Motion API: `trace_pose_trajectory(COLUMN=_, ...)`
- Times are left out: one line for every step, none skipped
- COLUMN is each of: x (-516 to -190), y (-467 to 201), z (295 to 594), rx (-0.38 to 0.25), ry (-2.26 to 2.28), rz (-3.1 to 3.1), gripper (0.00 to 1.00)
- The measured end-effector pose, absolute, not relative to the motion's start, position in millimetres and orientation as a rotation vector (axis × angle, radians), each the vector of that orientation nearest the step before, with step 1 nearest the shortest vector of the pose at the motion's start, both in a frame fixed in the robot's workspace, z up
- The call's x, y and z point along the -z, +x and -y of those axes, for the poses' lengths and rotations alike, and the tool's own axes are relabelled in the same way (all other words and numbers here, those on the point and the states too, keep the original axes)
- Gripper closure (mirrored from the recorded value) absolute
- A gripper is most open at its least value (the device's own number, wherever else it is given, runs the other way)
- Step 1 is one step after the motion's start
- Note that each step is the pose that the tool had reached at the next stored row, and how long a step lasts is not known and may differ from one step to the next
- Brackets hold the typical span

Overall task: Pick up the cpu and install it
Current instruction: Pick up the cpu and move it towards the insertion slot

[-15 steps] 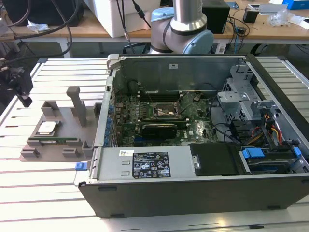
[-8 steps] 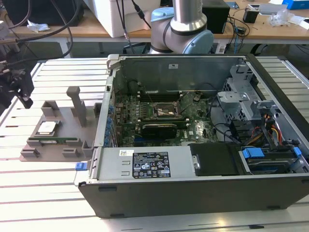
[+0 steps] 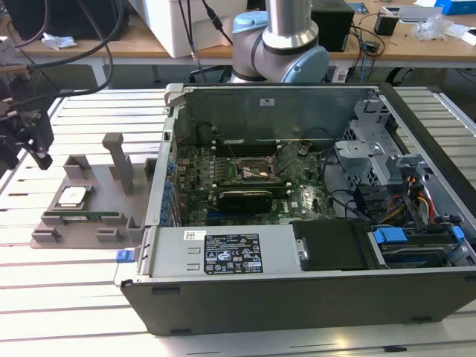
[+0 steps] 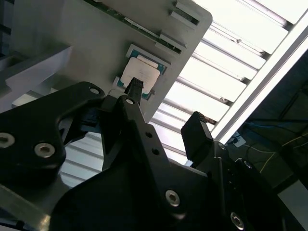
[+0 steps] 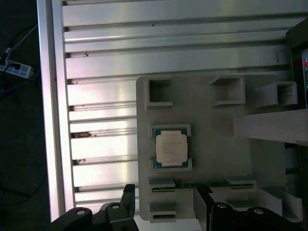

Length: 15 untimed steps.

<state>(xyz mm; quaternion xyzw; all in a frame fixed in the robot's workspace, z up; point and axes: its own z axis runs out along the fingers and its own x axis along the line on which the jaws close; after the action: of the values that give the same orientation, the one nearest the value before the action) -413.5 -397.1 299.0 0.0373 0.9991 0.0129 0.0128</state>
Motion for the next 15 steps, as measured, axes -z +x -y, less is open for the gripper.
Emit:
trace_pose_trajectory(x=-297.5, y=-413.5, z=397.1, rx=-0.04, ry=0.116, rz=-3.113, gripper=0.4)
trace_pose_trajectory(x=-296.2, y=-413.5, z=397.1, rx=-0.04, ry=0.116, rz=-3.114, gripper=0.4)
trace_pose_trajectory(x=-294.9, y=-413.5, z=397.1, rx=-0.04, ry=0.116, rz=-3.113, gripper=0.4)
trace_pose_trajectory(x=-292.9, y=-413.5, z=397.1, rx=-0.04, ry=0.116, rz=-3.113, gripper=0.4)
trace_pose_trajectory(x=-291.0, y=-413.4, z=397.0, rx=-0.039, ry=0.116, rz=-3.114, gripper=0.4)
trace_pose_trajectory(x=-289.5, y=-413.5, z=396.8, rx=-0.038, ry=0.116, rz=-3.113, gripper=0.4)
trace_pose_trajectory(x=-287.2, y=-413.5, z=396.1, rx=-0.036, ry=0.117, rz=-3.113, gripper=0.4)
trace_pose_trajectory(x=-284.8, y=-413.5, z=395.5, rx=-0.033, ry=0.116, rz=-3.113, gripper=0.4)
trace_pose_trajectory(x=-283.0, y=-413.5, z=394.9, rx=-0.031, ry=0.116, rz=-3.113, gripper=0.4)
trace_pose_trajectory(x=-279.8, y=-413.4, z=393.6, rx=-0.025, ry=0.115, rz=-3.114, gripper=0.4)
trace_pose_trajectory(x=-276.3, y=-413.4, z=391.8, rx=-0.015, ry=0.113, rz=-3.113, gripper=0.4)
trace_pose_trajectory(x=-273.8, y=-413.3, z=390.5, rx=-0.008, ry=0.111, rz=-3.113, gripper=0.4)
trace_pose_trajectory(x=-272.1, y=-413.3, z=389.3, rx=0.0, ry=0.109, rz=-3.113, gripper=0.4)
trace_pose_trajectory(x=-271.1, y=-413.3, z=388.1, rx=0.011, ry=0.106, rz=-3.113, gripper=0.4)
trace_pose_trajectory(x=-269.4, y=-413.1, z=386.1, rx=0.024, ry=0.1, rz=-3.113, gripper=0.4)
